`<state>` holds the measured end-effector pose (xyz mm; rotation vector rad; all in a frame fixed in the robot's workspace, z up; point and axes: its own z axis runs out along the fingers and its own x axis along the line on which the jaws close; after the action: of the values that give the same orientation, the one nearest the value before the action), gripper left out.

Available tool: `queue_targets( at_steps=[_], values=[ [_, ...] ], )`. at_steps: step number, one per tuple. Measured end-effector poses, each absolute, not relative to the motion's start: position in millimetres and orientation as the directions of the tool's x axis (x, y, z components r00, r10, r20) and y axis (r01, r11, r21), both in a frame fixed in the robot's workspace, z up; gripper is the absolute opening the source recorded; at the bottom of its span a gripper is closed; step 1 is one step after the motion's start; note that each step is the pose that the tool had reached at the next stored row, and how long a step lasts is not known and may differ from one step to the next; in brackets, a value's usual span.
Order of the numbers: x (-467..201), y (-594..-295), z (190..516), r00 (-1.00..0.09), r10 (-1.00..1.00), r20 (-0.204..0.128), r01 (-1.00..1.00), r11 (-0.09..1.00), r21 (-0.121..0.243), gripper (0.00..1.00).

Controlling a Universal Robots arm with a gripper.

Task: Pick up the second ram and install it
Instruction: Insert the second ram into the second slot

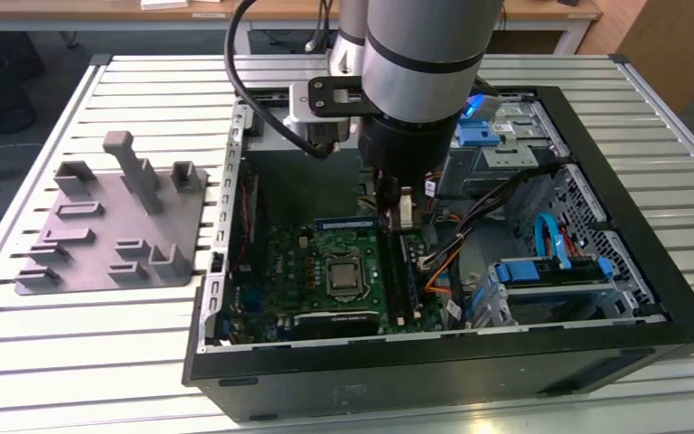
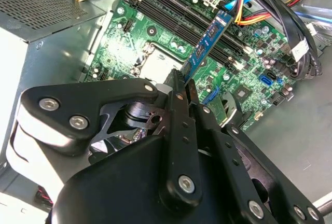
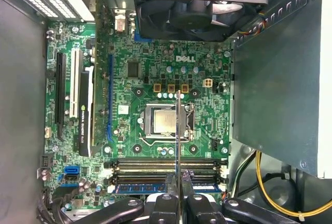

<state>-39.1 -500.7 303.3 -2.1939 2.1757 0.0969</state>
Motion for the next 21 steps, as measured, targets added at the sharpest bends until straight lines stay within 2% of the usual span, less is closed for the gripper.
queue_targets(
  at_steps=[4,21],
  values=[
    [-39.0,-500.7,303.2,-0.025,-0.996,-0.080,-1.000,0.024,0.008,0.14],
    [-39.1,-500.7,303.0,-0.279,-0.957,-0.080,-0.960,0.279,0.008,0.14]
  ],
)
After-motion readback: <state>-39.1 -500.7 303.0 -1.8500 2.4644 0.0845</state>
